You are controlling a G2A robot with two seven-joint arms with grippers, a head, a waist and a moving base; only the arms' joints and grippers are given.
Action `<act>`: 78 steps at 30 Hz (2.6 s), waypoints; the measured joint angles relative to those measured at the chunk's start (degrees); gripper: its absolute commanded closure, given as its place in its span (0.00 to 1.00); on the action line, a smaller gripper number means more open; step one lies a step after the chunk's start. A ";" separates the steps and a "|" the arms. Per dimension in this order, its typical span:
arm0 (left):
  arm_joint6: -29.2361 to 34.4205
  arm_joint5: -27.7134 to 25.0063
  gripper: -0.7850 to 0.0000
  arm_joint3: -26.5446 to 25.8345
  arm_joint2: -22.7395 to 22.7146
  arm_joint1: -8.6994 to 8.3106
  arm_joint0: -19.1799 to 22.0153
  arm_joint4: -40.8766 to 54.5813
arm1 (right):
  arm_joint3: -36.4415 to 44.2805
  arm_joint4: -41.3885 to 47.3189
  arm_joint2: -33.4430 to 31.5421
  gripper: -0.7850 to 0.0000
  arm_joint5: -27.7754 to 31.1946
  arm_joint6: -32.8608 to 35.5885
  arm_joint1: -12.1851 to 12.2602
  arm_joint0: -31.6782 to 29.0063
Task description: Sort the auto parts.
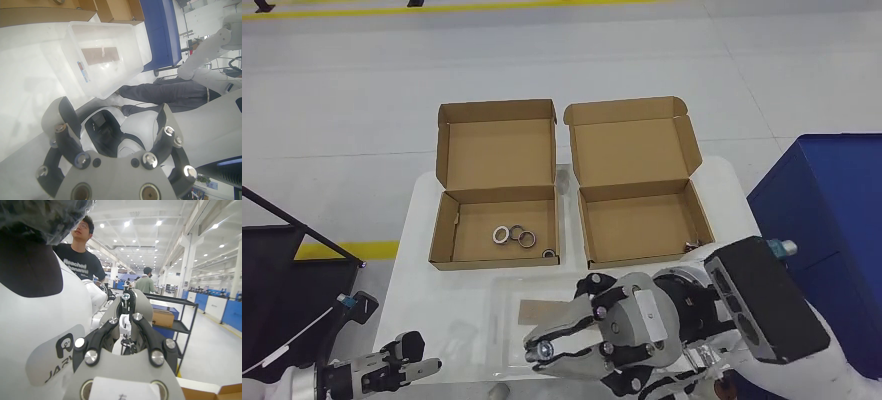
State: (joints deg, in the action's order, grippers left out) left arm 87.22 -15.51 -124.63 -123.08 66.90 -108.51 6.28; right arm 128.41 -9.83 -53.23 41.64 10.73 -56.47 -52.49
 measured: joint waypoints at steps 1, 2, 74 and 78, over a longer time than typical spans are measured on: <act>0.00 0.00 0.00 0.00 0.00 0.00 0.00 0.00 | -0.45 4.33 0.92 1.00 -1.27 3.39 0.18 -0.03; 0.00 0.00 0.00 0.00 0.00 0.00 0.00 0.00 | -0.88 7.69 1.50 1.00 -2.40 6.60 0.37 0.12; 0.00 0.00 0.00 0.00 0.00 0.00 0.00 0.00 | -49.79 -39.12 3.82 0.68 -6.01 51.21 -1.55 13.88; 0.00 0.00 0.00 0.00 0.00 0.00 0.00 0.00 | -51.44 -37.92 4.62 0.59 -6.97 52.25 -1.99 15.07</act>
State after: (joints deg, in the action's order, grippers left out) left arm 87.22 -15.51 -124.63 -123.08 66.90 -108.51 6.28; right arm 76.96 -47.76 -48.61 34.68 62.98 -58.46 -37.42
